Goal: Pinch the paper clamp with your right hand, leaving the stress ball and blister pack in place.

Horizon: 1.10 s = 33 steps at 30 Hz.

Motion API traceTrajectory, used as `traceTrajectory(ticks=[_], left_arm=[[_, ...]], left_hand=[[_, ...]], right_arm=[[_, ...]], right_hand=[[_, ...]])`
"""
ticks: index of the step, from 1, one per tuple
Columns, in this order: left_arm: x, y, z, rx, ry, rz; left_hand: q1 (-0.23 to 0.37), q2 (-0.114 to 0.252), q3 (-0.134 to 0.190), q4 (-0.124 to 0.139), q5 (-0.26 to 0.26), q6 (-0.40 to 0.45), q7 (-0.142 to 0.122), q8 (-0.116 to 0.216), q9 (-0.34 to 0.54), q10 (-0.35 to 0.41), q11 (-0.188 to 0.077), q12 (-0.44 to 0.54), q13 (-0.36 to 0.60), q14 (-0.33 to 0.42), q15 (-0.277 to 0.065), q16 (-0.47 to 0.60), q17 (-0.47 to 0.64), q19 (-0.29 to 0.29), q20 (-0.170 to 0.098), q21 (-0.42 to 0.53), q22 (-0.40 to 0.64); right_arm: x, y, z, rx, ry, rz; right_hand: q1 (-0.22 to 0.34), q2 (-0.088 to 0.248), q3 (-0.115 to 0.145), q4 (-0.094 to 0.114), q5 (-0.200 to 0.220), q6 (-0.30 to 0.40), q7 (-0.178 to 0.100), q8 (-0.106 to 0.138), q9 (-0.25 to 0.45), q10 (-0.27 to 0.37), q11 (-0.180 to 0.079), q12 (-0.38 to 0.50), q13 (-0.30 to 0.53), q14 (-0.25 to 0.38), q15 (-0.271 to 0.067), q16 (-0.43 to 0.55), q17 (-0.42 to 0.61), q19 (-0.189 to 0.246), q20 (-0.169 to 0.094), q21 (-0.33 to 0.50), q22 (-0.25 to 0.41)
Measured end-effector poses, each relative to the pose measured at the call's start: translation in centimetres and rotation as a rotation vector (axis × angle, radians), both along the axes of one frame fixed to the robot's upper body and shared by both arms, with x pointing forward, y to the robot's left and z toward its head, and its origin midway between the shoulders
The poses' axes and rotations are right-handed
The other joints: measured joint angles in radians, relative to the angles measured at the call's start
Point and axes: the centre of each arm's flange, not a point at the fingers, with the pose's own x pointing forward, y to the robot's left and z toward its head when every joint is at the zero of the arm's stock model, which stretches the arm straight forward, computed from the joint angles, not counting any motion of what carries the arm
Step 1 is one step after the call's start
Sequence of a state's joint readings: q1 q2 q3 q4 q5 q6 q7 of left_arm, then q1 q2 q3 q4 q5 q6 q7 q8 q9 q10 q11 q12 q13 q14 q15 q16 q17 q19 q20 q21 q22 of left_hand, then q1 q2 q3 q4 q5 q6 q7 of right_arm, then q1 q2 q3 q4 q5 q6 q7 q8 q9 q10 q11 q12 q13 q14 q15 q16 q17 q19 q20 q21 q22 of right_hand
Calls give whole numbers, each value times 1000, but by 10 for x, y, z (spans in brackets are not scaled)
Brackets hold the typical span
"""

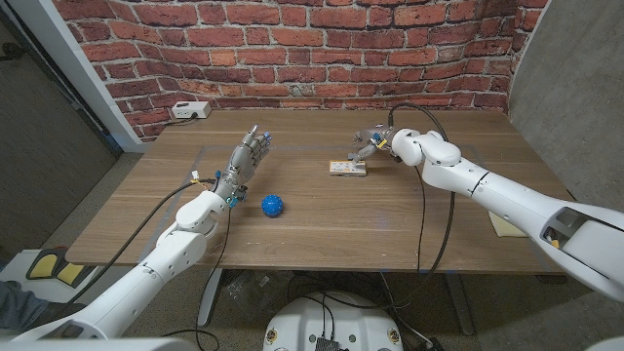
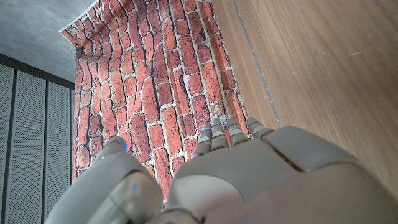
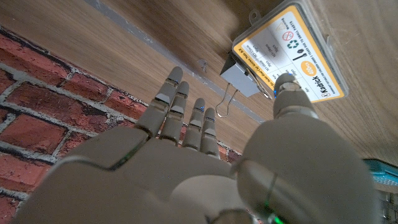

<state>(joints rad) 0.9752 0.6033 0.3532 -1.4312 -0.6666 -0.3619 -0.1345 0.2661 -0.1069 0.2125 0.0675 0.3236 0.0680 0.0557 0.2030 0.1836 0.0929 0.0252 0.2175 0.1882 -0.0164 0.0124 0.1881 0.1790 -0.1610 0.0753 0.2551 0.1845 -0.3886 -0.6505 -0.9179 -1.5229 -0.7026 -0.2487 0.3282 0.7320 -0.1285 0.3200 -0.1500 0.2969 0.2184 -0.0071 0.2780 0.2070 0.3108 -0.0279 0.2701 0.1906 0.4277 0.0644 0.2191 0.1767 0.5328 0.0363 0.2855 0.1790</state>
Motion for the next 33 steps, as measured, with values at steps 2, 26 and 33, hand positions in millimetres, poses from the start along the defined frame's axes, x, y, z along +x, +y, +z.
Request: traceTrajectory(ticks=[2,26,33], left_arm=[[0,0,0,0,0,-1],[6,0,-3,-4,15,-7],[5,-1,-4,-8,19,-6]], left_hand=[[0,0,0,0,0,0,0,0,0,0,0,0,0,0,0,0,0,0,0,0,0],[0,0,-4,4,0,4,-4,0,0,5,-5,0,0,0,0,0,0,0,0,-4,0],[0,0,-4,4,0,4,-4,0,0,5,-5,0,0,0,0,0,0,0,0,-8,0]], right_arm=[[1,0,0,1,-1,-1],[1,0,1,8,-24,-13],[1,0,-1,5,-24,-15]], right_hand=[[0,0,-3,3,0,5,-5,0,0,5,-5,0,0,4,-4,0,0,6,-1,0,0],[18,8,-8,8,8,88,-59,22,0,91,-88,11,-5,86,-64,-7,0,49,-15,8,0],[22,12,-8,8,8,109,-74,22,0,110,-106,11,-5,97,-76,-11,0,53,-11,8,0]])
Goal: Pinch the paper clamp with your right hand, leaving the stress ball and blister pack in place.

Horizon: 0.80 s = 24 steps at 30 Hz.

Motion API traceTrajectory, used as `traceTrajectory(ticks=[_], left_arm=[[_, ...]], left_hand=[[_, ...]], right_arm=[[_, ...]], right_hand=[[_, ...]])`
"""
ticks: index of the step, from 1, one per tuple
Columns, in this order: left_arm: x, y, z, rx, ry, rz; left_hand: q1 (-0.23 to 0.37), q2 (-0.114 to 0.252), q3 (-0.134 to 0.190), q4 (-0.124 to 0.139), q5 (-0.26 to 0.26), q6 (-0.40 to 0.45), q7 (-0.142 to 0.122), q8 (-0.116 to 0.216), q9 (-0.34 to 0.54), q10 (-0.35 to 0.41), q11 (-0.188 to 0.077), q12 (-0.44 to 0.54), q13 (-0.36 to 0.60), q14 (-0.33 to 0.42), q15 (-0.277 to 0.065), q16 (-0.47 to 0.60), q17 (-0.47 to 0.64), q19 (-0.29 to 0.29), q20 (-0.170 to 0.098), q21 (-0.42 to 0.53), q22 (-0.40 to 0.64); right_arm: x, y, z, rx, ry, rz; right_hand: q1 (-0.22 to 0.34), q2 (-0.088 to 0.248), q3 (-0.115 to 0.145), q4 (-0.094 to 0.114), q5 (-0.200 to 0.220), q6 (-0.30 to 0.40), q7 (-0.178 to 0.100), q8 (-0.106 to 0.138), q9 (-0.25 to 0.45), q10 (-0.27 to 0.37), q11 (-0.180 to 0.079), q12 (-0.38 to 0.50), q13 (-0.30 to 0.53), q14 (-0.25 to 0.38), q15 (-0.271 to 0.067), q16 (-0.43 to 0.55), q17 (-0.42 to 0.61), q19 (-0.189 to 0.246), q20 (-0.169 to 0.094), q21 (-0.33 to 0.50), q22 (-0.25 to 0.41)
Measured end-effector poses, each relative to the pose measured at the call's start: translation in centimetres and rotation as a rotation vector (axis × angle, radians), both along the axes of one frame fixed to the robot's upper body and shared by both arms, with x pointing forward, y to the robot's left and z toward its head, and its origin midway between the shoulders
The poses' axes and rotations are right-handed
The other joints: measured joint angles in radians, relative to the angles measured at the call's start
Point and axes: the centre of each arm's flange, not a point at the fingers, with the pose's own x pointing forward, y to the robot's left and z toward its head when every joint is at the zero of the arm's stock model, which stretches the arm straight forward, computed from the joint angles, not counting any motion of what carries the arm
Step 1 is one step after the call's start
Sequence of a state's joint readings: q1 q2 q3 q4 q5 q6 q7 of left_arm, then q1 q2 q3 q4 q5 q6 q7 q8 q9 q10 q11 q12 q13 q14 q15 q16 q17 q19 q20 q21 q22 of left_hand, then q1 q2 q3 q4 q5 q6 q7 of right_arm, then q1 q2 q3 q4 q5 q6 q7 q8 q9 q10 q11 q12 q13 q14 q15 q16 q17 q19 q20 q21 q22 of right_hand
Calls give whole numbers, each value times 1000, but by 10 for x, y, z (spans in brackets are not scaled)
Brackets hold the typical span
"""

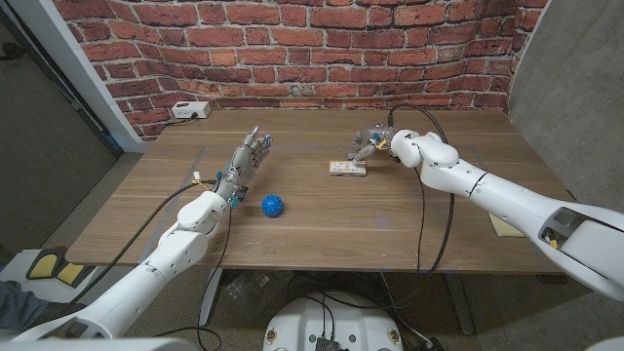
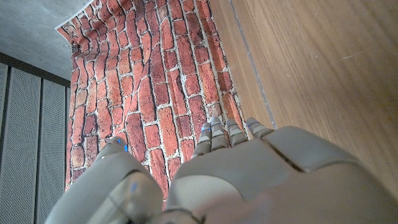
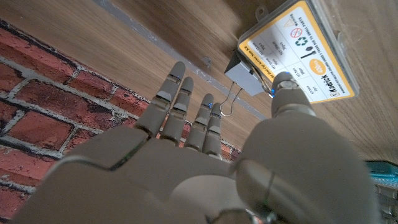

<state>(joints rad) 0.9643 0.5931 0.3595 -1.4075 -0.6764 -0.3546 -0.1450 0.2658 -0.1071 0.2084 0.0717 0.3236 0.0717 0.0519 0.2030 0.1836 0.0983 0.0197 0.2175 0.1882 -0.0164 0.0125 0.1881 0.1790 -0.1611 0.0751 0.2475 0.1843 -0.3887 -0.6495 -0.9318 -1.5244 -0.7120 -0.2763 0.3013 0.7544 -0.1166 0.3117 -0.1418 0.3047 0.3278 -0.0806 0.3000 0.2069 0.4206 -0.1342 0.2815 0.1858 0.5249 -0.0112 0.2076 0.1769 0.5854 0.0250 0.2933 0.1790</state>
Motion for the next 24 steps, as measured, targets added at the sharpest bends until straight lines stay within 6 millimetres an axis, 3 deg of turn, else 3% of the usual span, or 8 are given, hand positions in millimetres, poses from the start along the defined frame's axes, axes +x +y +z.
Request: traceTrajectory(ticks=[7,16,24], left_arm=[[-1,-1,0,-2,1,-1],[-2,-1,0,-1,6,3],[-1,-1,1,2,10,4]], left_hand=[[0,0,-3,3,0,0,0,0,0,0,0,0,0,0,0,0,0,6,6,0,0],[0,0,-10,1,0,4,-4,0,0,0,0,0,0,0,0,0,0,6,6,0,0],[0,0,-10,1,0,4,-4,0,0,0,0,0,0,0,0,0,0,6,5,-4,0]], right_arm=[[0,0,-1,-1,0,-3],[0,-1,-4,2,-9,-8],[-1,-1,-5,10,-20,-9]], right_hand=[[9,9,0,0,0,44,-34,19,0,40,-33,1,0,26,-15,-1,0,12,-3,-4,0],[26,26,0,0,4,105,-76,35,0,108,-51,11,0,67,-31,-4,3,27,-13,-6,0],[36,35,5,4,4,139,-103,48,0,145,-68,19,0,87,-41,-4,3,45,-5,-6,0]])
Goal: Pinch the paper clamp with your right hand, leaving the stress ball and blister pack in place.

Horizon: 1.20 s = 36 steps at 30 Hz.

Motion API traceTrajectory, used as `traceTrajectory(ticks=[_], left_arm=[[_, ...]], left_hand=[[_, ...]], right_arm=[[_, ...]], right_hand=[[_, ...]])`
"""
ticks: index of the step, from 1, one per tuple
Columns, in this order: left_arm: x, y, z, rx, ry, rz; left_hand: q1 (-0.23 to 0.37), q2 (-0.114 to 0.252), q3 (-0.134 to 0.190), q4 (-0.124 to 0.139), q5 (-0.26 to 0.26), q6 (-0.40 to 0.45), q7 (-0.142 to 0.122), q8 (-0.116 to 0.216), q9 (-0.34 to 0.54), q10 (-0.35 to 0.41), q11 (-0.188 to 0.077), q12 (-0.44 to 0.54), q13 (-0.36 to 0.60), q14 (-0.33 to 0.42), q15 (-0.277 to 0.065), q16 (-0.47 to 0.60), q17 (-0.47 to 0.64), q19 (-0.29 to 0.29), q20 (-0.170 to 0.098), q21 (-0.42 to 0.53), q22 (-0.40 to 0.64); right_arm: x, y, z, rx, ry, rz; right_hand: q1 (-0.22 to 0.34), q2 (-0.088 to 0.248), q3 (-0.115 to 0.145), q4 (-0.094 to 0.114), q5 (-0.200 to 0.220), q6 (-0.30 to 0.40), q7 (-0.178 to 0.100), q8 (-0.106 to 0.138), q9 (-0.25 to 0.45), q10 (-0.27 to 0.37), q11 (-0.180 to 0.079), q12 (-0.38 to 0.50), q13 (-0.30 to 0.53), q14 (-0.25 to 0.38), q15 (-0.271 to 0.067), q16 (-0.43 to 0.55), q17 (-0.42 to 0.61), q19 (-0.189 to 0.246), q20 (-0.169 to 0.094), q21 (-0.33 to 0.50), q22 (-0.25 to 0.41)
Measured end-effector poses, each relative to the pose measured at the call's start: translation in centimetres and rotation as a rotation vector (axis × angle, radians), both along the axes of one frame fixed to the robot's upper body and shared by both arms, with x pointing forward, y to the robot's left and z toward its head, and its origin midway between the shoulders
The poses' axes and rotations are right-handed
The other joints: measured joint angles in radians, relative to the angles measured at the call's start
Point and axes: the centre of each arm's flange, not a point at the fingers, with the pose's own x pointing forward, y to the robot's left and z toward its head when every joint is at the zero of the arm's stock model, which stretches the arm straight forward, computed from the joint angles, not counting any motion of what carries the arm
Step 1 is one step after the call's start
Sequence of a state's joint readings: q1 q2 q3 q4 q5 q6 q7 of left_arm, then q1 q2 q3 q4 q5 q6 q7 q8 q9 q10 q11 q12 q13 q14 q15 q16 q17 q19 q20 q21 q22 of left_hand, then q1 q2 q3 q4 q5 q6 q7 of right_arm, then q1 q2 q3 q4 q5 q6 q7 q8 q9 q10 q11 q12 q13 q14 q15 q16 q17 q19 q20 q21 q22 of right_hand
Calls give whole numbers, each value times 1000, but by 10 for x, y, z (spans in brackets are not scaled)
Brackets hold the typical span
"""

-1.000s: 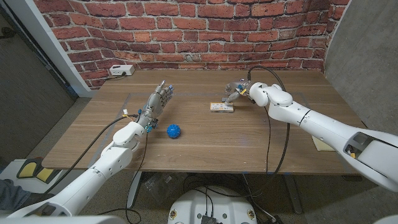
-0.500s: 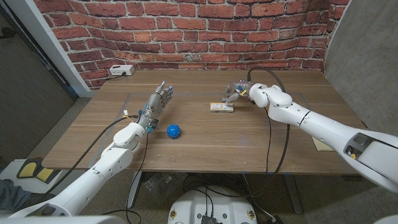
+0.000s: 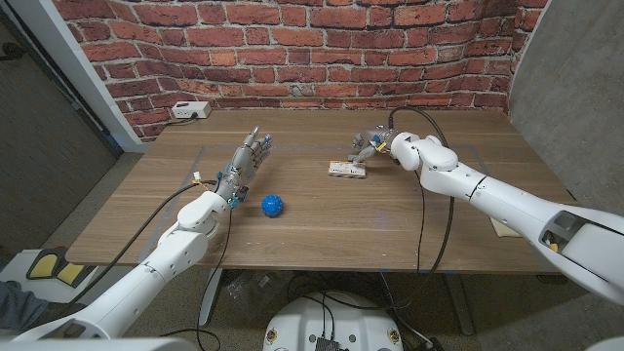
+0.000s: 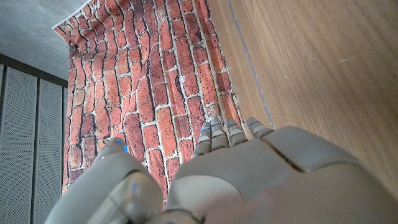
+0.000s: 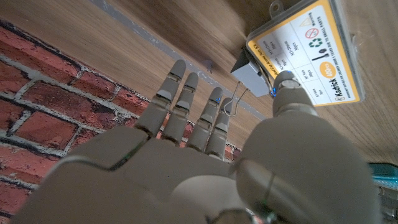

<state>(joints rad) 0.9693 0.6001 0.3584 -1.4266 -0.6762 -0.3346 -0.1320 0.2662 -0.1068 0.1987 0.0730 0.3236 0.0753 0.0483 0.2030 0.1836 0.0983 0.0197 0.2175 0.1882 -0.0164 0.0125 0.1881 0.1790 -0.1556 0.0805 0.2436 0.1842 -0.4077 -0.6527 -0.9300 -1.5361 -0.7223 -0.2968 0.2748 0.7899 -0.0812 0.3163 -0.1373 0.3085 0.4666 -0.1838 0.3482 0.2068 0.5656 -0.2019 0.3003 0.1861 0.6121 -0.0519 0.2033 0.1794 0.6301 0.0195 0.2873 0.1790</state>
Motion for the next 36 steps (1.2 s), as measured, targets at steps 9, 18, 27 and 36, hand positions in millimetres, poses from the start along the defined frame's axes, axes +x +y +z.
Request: traceTrajectory(ticks=[9,18,27,36], left_arm=[[1,-1,1,4,3,-1],[2,-3,3,8,6,-2],[3,-4,4,13,5,-2],[4,-5,7,17,1,-2]], left_hand=[[2,2,0,0,0,0,0,0,0,0,0,0,0,0,0,0,0,0,0,0,0],[11,11,0,0,0,0,0,0,0,0,0,0,0,0,0,0,0,0,0,0,0],[8,8,-4,4,0,0,0,0,0,0,0,0,0,0,0,0,0,-2,9,0,0],[8,8,-4,4,0,4,4,0,0,0,0,0,0,0,0,0,0,-2,9,0,0]], right_arm=[[0,-2,0,12,-15,-2],[0,-4,1,24,-22,-3],[-3,-6,2,37,-29,-2],[-6,-8,5,64,-55,2]], right_hand=[[4,4,0,0,0,16,-5,7,0,6,-4,0,0,11,0,0,0,9,-2,0,0],[8,8,4,4,0,31,-9,11,0,22,-6,0,-3,18,-7,0,0,9,-2,0,0],[5,22,4,4,0,58,-19,18,0,44,-6,0,-5,34,-9,0,0,14,4,0,0],[0,26,8,8,-8,78,-30,26,0,65,-6,0,-5,48,-12,0,0,25,15,0,0]])
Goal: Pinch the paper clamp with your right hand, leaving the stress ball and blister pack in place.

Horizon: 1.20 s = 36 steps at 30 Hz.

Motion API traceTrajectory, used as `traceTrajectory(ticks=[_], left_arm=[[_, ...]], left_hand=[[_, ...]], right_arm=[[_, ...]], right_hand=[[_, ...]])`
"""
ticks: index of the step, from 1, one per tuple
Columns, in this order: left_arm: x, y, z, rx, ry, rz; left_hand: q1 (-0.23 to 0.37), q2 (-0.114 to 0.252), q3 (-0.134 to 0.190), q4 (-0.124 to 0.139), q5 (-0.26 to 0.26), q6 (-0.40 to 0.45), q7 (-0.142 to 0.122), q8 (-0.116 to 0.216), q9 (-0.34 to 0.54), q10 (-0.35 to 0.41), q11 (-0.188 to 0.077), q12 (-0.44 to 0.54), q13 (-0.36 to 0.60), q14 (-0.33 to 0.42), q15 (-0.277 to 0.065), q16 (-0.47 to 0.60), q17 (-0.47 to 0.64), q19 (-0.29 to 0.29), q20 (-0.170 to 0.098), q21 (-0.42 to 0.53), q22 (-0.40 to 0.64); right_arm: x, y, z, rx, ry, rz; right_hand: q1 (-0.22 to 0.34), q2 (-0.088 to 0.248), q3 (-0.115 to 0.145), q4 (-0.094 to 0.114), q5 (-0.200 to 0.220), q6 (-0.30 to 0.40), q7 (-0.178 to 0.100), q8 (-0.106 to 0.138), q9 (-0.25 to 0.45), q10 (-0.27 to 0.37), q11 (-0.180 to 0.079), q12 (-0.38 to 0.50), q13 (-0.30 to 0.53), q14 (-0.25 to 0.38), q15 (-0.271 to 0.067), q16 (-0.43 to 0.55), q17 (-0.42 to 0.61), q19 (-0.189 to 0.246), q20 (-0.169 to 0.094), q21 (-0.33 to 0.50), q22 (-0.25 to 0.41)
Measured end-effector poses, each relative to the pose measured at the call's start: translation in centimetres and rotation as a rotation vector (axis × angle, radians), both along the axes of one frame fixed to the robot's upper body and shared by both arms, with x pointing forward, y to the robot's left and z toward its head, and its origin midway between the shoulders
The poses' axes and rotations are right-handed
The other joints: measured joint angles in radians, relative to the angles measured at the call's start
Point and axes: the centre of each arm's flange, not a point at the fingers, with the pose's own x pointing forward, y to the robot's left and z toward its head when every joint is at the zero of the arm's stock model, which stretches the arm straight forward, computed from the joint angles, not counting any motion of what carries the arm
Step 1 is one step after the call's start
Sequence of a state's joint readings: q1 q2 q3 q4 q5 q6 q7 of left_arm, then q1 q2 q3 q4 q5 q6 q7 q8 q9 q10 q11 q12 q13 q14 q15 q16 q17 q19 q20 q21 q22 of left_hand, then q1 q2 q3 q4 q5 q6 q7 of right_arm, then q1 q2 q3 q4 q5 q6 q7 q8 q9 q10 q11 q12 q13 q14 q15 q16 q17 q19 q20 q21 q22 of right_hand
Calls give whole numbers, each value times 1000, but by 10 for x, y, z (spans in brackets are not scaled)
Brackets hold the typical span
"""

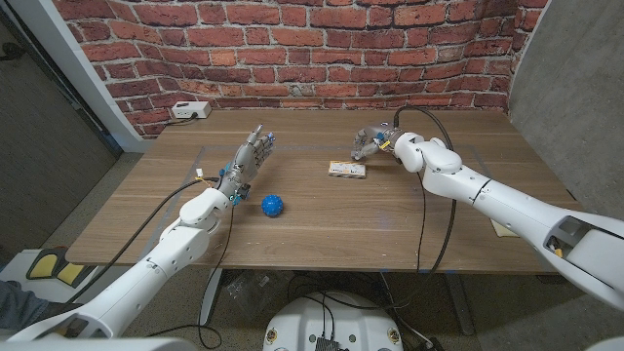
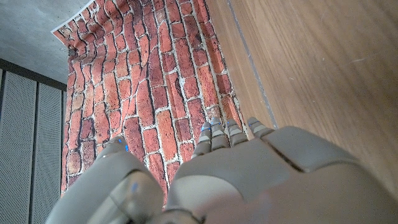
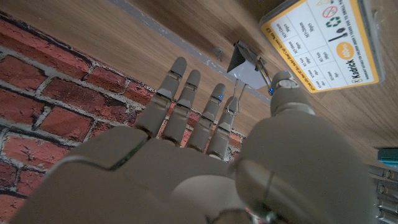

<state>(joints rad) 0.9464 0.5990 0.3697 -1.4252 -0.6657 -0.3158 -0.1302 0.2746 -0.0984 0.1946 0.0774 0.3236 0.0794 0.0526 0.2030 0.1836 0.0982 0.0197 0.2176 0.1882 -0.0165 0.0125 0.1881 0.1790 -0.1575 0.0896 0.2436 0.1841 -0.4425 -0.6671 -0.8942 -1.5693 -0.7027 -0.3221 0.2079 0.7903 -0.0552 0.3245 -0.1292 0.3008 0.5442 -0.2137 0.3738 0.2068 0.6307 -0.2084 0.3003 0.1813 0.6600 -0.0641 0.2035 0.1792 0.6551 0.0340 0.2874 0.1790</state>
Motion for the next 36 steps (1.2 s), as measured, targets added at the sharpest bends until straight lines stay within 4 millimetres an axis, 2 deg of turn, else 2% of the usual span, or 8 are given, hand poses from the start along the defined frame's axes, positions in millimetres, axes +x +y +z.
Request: traceTrajectory(ticks=[12,15,17,22,29,36], left_arm=[[0,0,2,6,0,6],[-2,2,5,10,-6,9],[-2,2,5,10,-5,10],[-3,4,8,17,-10,13],[-4,4,9,19,-11,13],[-5,5,9,21,-12,15]], left_hand=[[0,0,0,0,0,1,1,0,0,0,0,0,0,0,0,0,0,0,0,-8,0],[0,0,-4,-5,0,1,1,0,0,0,0,0,0,0,0,0,0,0,0,-8,0],[0,0,-4,-4,0,1,1,0,0,0,0,0,0,0,0,0,0,0,0,-8,0],[0,0,-4,-4,0,1,1,0,0,0,0,0,0,0,0,0,0,4,4,-8,0],[6,6,-4,-4,0,1,1,0,0,0,0,0,0,0,0,0,0,4,3,-8,0],[6,6,-4,-4,0,1,1,0,0,0,0,0,0,0,0,0,0,4,3,-8,0]], right_arm=[[-4,-1,3,28,-17,11],[-5,-1,4,42,-28,17],[-6,-1,4,50,-36,19],[-7,-2,4,64,-51,22],[-9,-3,3,79,-64,24],[-10,-2,3,98,-87,29]], right_hand=[[-6,5,-4,4,-8,48,-6,10,0,34,-1,0,0,25,0,0,0,16,5,0,0],[-9,9,-5,4,-11,63,-2,15,-2,59,-1,6,3,35,0,0,0,20,9,0,0],[-11,10,-9,8,-16,89,-3,24,-2,79,-3,8,3,51,-4,0,0,27,16,-3,0],[-13,16,-9,8,-24,152,-3,38,-2,131,-5,8,3,88,-13,0,-2,41,16,-6,5],[4,38,-5,5,-37,195,37,51,-7,208,-7,8,3,149,-28,0,-2,61,18,-11,5],[12,51,4,-2,-52,230,73,52,-12,270,-8,8,3,197,-43,0,-2,68,14,-15,5]])
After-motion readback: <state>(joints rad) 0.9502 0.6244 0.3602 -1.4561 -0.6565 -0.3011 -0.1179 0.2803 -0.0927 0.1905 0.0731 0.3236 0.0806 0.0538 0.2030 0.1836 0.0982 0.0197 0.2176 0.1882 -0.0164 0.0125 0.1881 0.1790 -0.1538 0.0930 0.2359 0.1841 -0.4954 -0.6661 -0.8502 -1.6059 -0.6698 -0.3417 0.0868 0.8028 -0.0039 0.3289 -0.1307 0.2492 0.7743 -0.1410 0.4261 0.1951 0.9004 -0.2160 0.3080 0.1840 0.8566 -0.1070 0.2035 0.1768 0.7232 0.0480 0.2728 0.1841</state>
